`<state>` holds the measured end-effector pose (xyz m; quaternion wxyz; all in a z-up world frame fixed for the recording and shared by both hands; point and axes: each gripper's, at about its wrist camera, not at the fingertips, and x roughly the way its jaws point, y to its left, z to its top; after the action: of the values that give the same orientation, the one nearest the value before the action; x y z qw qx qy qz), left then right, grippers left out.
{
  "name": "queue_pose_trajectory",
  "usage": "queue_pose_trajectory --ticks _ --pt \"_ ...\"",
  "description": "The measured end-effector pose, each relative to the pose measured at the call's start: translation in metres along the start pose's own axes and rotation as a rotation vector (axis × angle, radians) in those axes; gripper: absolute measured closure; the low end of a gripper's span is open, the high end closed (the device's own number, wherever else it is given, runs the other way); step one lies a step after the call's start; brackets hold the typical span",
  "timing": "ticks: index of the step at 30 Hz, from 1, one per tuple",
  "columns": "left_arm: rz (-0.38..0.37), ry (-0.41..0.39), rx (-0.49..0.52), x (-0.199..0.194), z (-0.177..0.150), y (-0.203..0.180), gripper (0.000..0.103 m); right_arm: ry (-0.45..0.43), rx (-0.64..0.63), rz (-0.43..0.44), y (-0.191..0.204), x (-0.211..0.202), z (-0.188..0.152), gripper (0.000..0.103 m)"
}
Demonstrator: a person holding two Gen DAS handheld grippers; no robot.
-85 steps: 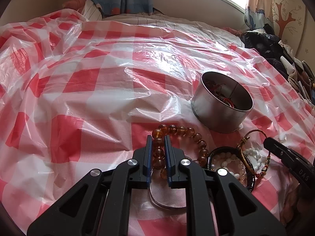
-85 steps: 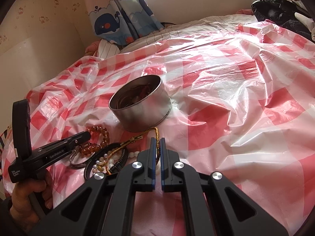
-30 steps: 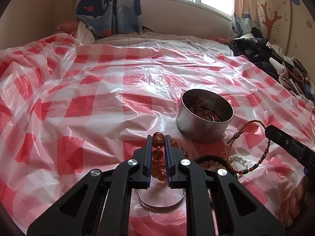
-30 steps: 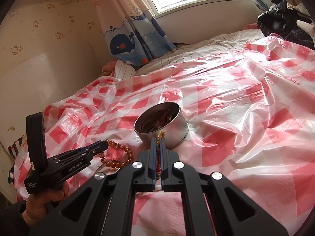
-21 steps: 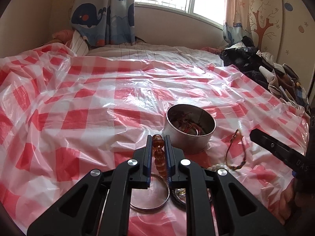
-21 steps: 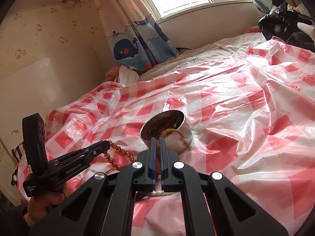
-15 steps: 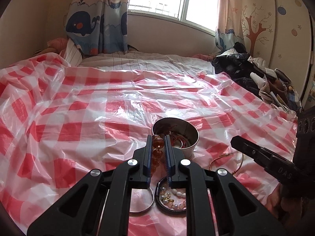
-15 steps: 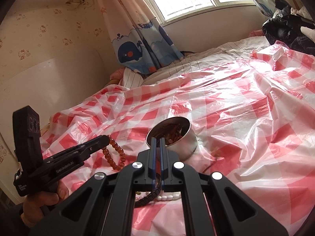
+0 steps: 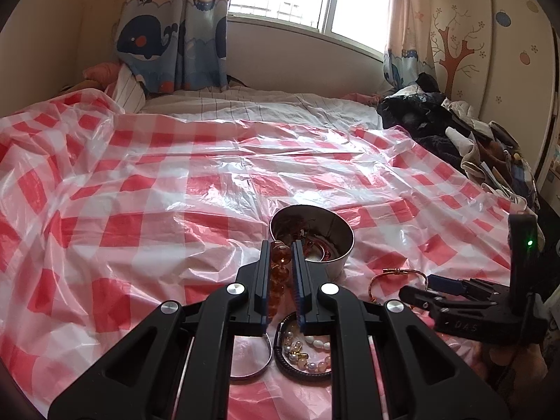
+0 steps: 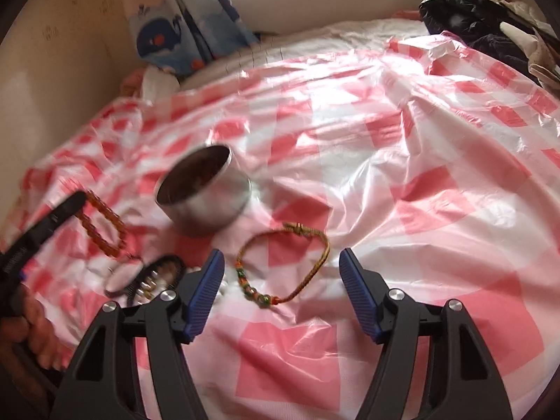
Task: Organize jewelry
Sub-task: 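Open the left gripper over the tin to drop the amber bracelet while the right drops the gold bracelet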
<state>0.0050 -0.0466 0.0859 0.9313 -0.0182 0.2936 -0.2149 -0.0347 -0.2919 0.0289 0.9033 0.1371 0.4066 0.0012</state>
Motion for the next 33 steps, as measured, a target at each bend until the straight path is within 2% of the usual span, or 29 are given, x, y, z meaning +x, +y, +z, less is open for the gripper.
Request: queue_pose_trajectory --ticks 2,4,5,6,7,13,21,27,28,29,30,31,33 --pt "-0.001 -0.002 -0.003 0.000 0.000 0.002 0.092 0.015 -0.040 -0.027 0.007 0.010 -0.001 0.040" --pt "-0.002 -0.002 -0.004 0.000 0.000 0.002 0.092 0.022 -0.037 -0.020 0.007 0.015 -0.002 0.076" --pt "-0.004 -0.002 -0.004 -0.001 0.000 0.003 0.092 0.022 -0.024 0.014 0.005 0.014 -0.002 0.087" --pt "-0.004 -0.003 -0.003 -0.001 0.001 0.002 0.092 0.018 -0.016 0.040 0.003 0.012 -0.003 0.094" --pt "-0.008 -0.005 -0.005 -0.001 0.001 0.002 0.092 0.000 -0.020 0.048 0.003 0.008 -0.003 0.096" --pt "-0.050 -0.028 -0.015 -0.004 0.015 -0.009 0.092 -0.140 -0.053 0.138 0.019 -0.026 0.010 0.099" --pt "-0.107 -0.061 -0.026 0.004 0.041 -0.032 0.092 -0.210 -0.081 0.209 0.032 -0.040 0.038 0.099" --pt "-0.154 -0.082 -0.069 0.029 0.051 -0.031 0.092 -0.246 -0.098 0.262 0.046 -0.036 0.063 0.099" --pt "-0.142 -0.056 -0.080 0.041 0.051 -0.029 0.091 -0.245 -0.087 0.288 0.047 -0.031 0.067 0.099" --pt "-0.123 0.005 -0.091 0.057 0.050 -0.024 0.089 -0.234 -0.073 0.305 0.048 -0.024 0.071 0.099" --pt "-0.091 0.066 -0.105 0.073 0.047 -0.018 0.081 -0.207 -0.069 0.306 0.050 -0.012 0.074 0.099" --pt "-0.057 0.104 -0.125 0.082 0.044 -0.012 0.076 -0.158 -0.080 0.304 0.054 0.004 0.078 0.099" --pt "-0.030 0.118 -0.145 0.082 0.036 -0.001 0.075 -0.042 -0.098 0.266 0.059 0.038 0.080 0.099"
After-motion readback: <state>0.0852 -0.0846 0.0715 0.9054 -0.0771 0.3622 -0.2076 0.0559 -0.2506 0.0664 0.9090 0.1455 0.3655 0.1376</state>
